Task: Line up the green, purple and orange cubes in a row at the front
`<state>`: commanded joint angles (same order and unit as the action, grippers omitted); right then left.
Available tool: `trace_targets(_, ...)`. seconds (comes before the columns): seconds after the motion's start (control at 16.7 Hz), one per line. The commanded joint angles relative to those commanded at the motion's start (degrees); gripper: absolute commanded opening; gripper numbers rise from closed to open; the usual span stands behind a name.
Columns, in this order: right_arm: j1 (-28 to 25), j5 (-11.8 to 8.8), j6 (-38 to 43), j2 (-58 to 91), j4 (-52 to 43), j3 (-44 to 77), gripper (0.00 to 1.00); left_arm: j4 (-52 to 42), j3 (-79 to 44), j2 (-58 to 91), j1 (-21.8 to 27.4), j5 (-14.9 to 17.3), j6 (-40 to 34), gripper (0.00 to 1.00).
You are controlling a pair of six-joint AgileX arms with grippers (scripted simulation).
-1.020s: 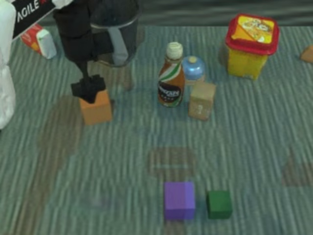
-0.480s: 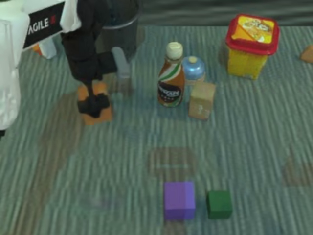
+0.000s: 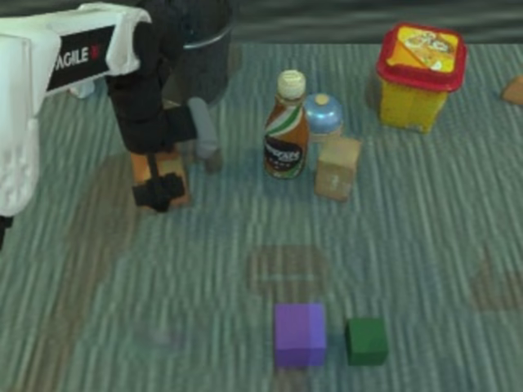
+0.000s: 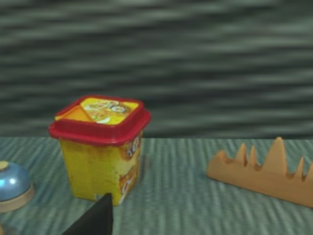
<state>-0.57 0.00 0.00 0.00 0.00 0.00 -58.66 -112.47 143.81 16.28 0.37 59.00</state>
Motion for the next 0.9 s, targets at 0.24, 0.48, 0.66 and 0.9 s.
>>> trace_targets(0.24, 0.0, 0.0, 0.0, 0.0, 0.0, 0.0, 1.00, 0.0, 0.0, 0.0, 0.0, 0.0, 0.0, 0.62)
trace_targets(0.48, 0.0, 0.0, 0.0, 0.0, 0.0, 0.0, 1.00, 0.0, 0.0, 0.0, 0.0, 0.0, 0.0, 0.32)
trace_targets(0.66, 0.0, 0.0, 0.0, 0.0, 0.0, 0.0, 1.00, 0.0, 0.0, 0.0, 0.0, 0.0, 0.0, 0.10)
trace_targets(0.9, 0.0, 0.0, 0.0, 0.0, 0.0, 0.0, 1.00, 0.0, 0.0, 0.0, 0.0, 0.0, 0.0, 0.00)
